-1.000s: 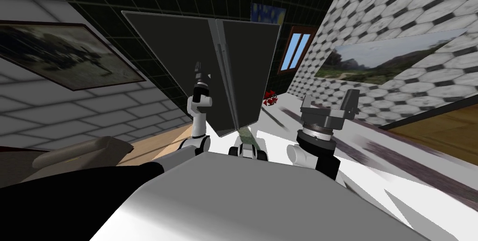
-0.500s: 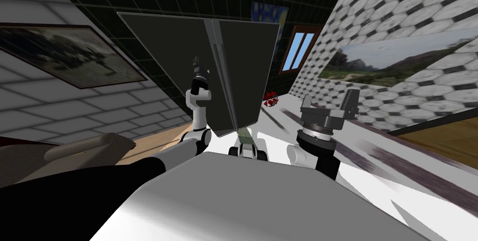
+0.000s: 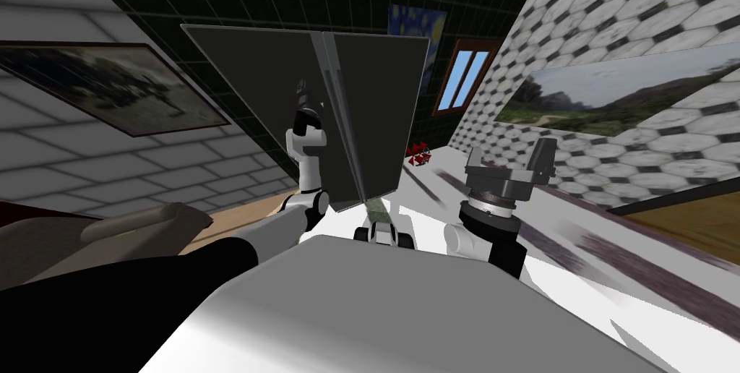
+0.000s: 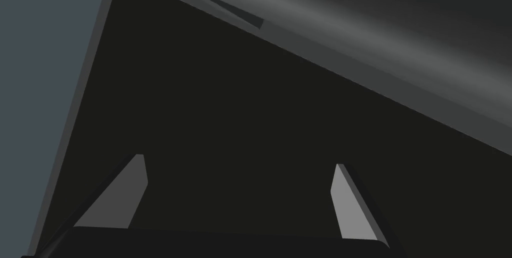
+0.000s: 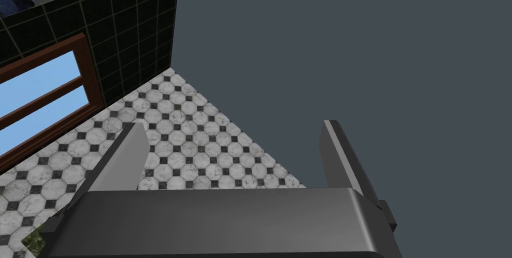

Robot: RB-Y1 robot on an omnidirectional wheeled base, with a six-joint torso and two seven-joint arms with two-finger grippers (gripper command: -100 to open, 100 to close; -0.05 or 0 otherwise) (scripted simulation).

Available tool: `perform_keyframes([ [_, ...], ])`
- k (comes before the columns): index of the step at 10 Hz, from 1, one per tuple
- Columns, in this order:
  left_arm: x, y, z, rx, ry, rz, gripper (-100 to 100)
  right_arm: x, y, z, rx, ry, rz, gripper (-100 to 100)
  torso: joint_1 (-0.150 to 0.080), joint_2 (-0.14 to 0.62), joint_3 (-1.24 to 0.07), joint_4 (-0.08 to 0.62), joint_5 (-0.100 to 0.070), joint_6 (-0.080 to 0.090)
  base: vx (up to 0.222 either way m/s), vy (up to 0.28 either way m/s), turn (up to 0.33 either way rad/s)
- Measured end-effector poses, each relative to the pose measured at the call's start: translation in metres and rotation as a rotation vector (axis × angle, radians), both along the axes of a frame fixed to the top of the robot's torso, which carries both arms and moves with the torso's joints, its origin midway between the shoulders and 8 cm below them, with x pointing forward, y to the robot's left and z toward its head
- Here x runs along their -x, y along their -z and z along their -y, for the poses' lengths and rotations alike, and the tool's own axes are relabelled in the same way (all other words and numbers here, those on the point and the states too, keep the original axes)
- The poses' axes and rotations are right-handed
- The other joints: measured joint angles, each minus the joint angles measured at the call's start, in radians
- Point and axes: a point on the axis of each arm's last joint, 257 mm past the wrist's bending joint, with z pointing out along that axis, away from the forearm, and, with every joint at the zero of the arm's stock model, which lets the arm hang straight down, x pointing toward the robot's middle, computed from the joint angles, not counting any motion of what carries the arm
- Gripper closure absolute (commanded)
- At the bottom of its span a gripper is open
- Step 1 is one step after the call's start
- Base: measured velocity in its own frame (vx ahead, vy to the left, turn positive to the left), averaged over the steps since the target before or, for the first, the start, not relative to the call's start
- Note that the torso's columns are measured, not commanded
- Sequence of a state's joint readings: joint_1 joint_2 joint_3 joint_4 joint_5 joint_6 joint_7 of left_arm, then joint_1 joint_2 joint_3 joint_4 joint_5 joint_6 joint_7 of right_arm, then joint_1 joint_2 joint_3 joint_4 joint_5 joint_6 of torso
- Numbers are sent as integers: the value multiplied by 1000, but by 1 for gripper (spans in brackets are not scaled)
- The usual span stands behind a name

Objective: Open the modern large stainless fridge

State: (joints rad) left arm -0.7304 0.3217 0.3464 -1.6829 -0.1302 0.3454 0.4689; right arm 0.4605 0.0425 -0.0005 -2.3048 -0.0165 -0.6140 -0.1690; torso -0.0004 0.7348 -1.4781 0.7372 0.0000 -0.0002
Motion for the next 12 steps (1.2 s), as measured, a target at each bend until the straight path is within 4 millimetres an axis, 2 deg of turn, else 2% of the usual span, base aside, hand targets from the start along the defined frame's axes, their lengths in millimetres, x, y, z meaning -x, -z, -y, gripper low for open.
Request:
perform_keyframes([
  [7,-27,-28,-10,114,18,-54,-100,0,0,0,0,0,0,0,2,-3,-3,1,-2,4,9,-81,49],
  [12,-51,-37,-22,225,34,-129,-100,0,0,0,0,0,0,0,-8,-6,-6,0,-6,8,7,-93,72],
])
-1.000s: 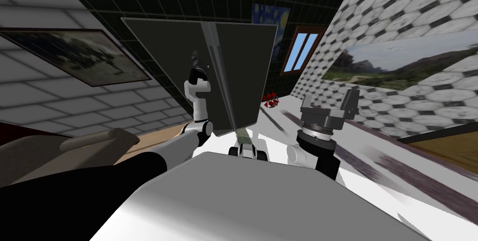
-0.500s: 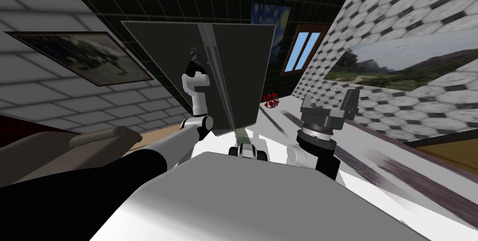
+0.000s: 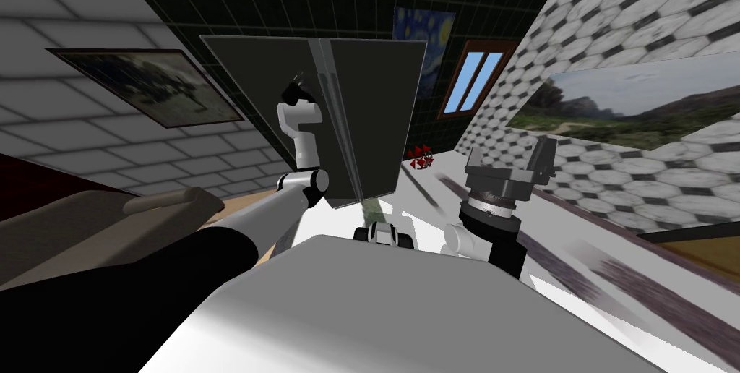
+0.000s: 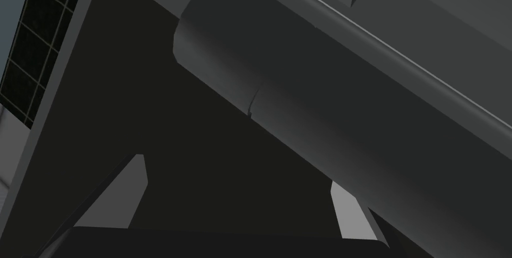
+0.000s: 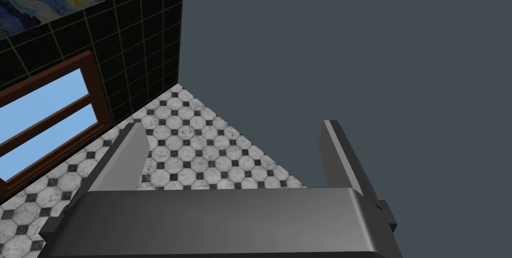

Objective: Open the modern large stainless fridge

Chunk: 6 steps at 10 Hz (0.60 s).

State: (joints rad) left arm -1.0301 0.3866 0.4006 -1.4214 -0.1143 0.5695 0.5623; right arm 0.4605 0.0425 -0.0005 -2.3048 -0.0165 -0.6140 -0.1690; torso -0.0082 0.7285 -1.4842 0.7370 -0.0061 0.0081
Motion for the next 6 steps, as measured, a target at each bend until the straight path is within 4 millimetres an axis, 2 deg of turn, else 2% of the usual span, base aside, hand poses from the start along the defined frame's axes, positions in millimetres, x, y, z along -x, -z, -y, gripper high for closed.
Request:
perform_keyframes([
  [2,-3,-5,3,25,4,-12,-100,0,0,0,0,0,0,0,-5,1,0,2,-4,5,-10,-47,26],
  [6,-18,-10,-4,104,22,-71,-100,0,0,0,0,0,0,0,-11,1,1,2,-7,7,-7,-80,62],
])
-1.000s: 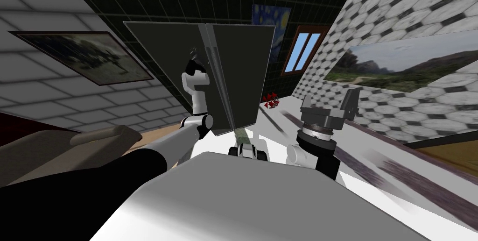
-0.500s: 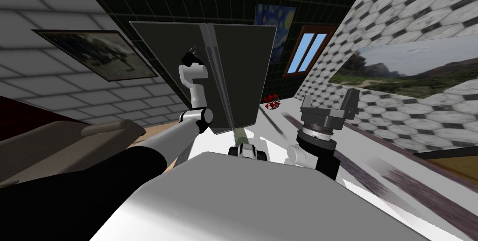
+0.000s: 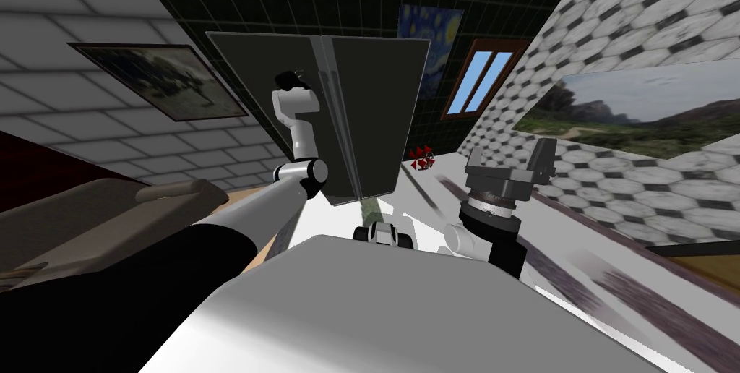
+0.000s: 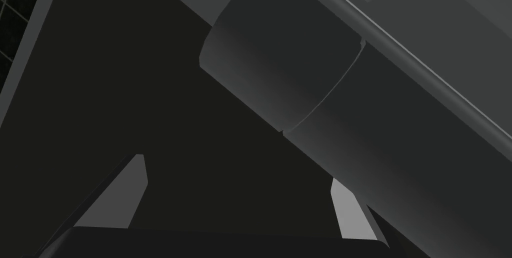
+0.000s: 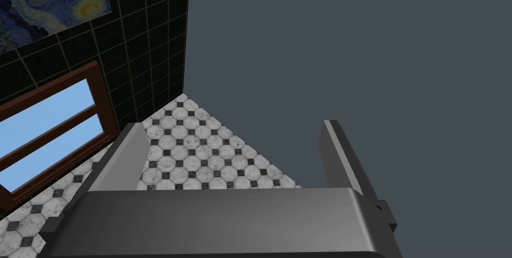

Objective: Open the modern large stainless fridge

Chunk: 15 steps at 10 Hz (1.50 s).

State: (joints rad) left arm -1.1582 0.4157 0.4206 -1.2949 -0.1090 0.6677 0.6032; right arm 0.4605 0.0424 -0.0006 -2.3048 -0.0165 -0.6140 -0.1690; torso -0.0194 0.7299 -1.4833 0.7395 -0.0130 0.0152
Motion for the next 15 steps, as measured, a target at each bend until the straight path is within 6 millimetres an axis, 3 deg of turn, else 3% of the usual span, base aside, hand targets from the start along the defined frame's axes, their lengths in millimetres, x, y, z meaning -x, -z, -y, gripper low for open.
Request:
perform_keyframes([
  [10,-23,-6,-10,195,44,-141,-100,0,0,0,0,0,0,0,-19,11,10,-1,-6,8,-15,-62,48],
  [15,-24,-4,-12,266,60,-207,-100,0,0,0,0,0,0,0,-27,11,10,-1,-10,11,-16,-47,39],
])
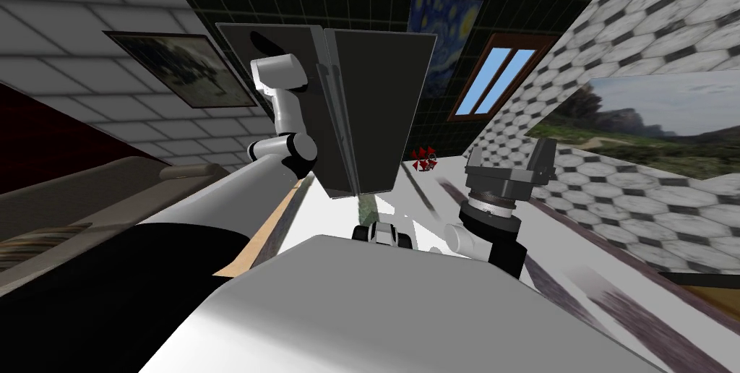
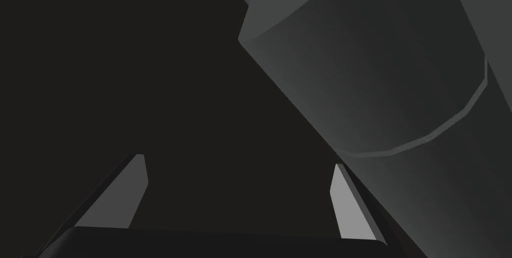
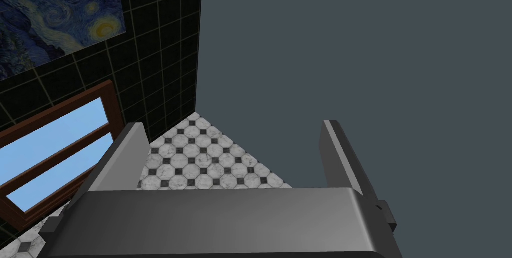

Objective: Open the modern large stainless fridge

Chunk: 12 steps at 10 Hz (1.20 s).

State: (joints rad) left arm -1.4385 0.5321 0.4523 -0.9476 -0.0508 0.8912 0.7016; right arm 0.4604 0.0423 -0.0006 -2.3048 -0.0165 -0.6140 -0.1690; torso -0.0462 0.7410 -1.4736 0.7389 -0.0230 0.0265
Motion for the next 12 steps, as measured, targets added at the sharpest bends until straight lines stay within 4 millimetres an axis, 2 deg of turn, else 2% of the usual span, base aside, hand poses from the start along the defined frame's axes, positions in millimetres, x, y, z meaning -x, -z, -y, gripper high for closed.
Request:
perform_keyframes([
  [7,1,2,-4,61,4,-42,-100,0,0,0,0,0,0,0,-6,1,1,-2,-2,5,-16,-10,23],
  [8,3,5,-11,60,-8,-46,-100,0,0,0,0,0,0,0,2,1,1,1,1,-3,74,168,160],
  [10,-2,27,-23,105,-12,-54,-100,0,0,0,0,0,0,0,42,-3,-3,0,19,-21,56,157,11],
  [11,-3,27,-23,107,-11,-51,100,0,0,0,0,0,0,0,44,-2,-2,-1,23,-25,-30,-96,-72],
  [12,0,18,-22,93,-13,-46,100,0,0,0,0,0,0,0,36,0,0,0,20,-24,-66,-162,-22],
])
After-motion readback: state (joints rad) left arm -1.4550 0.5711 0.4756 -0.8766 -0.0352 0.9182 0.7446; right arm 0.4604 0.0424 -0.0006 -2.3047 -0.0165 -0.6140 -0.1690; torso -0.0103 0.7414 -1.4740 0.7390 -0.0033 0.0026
